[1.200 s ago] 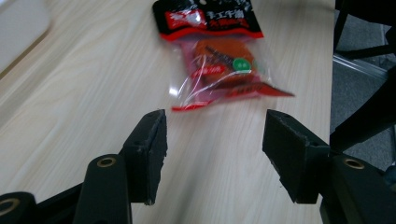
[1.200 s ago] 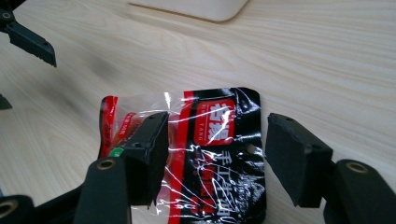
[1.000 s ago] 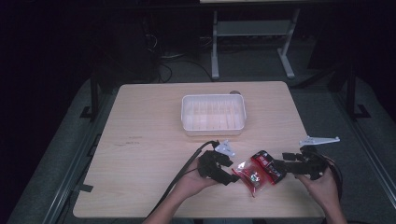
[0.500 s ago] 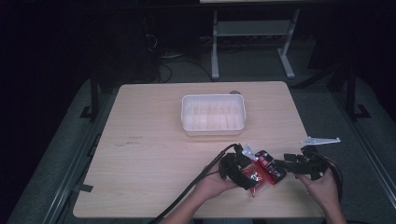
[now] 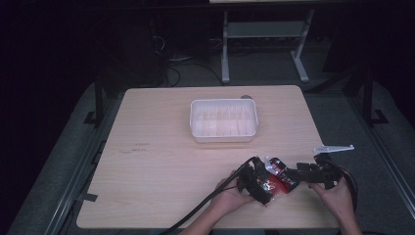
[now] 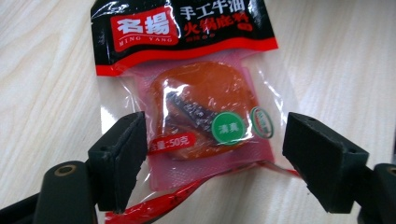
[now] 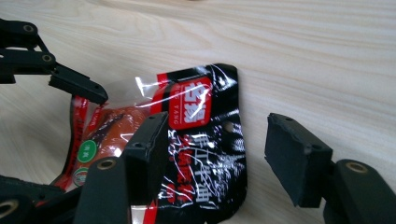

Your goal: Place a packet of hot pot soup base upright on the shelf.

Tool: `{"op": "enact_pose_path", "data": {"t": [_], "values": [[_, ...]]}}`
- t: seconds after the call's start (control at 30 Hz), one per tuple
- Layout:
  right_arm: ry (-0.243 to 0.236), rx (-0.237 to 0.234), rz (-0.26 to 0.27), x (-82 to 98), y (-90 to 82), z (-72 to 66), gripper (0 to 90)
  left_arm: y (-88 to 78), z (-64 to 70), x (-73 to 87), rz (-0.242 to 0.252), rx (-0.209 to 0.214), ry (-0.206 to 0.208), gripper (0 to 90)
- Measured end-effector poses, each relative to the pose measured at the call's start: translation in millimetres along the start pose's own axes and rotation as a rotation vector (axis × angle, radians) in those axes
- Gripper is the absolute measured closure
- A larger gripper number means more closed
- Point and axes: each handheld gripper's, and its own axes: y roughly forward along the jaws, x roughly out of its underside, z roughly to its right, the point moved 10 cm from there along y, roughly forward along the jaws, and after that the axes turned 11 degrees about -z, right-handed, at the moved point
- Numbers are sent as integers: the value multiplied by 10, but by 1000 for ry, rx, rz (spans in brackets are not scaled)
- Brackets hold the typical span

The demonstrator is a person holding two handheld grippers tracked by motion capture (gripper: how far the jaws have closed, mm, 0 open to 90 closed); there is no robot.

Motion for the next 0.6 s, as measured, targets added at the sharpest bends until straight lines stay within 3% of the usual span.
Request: {"op": "enact_pose_path", "data": {"t": [0.37, 0.6], "values": [[24, -9, -27, 33, 74, 25, 427, 23, -9, 36, 8, 9, 3, 228], [76, -52, -44, 72, 97, 58, 462, 33, -4, 65, 18, 7, 9, 237]]}}
